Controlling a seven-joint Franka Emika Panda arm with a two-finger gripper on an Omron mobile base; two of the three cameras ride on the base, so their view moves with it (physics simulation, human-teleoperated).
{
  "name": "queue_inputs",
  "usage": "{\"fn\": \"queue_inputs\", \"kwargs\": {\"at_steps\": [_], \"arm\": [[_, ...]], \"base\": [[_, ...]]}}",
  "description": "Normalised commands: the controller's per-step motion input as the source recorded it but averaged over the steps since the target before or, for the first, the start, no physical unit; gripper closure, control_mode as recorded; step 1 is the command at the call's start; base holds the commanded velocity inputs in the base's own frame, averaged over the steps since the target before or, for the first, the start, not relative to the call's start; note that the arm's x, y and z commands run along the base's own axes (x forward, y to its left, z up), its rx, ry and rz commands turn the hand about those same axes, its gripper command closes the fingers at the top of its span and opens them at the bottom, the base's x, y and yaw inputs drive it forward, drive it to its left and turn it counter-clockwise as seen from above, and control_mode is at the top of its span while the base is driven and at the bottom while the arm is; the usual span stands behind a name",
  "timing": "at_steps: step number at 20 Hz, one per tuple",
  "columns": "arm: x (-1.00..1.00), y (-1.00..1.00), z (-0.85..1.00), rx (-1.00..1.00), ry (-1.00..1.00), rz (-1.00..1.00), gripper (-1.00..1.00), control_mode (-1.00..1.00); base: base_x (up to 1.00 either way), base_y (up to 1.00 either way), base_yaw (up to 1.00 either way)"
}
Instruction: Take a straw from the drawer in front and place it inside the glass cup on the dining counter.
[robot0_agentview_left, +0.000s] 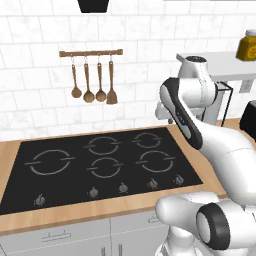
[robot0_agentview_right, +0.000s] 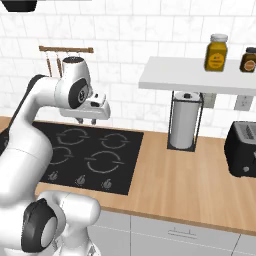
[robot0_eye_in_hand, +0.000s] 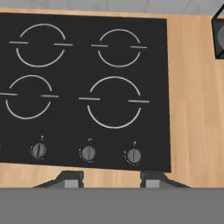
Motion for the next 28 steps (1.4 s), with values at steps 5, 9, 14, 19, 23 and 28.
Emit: {"fn": "queue_inputs", "kwargs": {"at_steps": [5, 9, 14, 19, 23, 28], "arm": [[-0.42, 0.01, -0.06, -0.01, -0.02, 0.00, -1.00, -1.00], [-0.66, 0.12, -0.43, -0.05, 0.00, 0.01, -1.00, -1.00], [-0.51, 0.07, -0.56, -0.03, 0.00, 0.00, -1.00, -1.00], [-0.27, 0.00, -0.42, 0.00, -0.03, 0.00, -1.00, -1.00], [-0.05, 0.00, -0.20, 0.01, 0.00, 0.00, -1.00, -1.00], [0.00, 0.00, -0.15, 0.00, 0.00, 0.00, -1.00, -1.00]], "base": [[0.00, 0.00, 0.00], [0.00, 0.00, 0.00], [0.00, 0.00, 0.00], [0.00, 0.00, 0.00], [0.00, 0.00, 0.00], [0.00, 0.00, 0.00]]}}
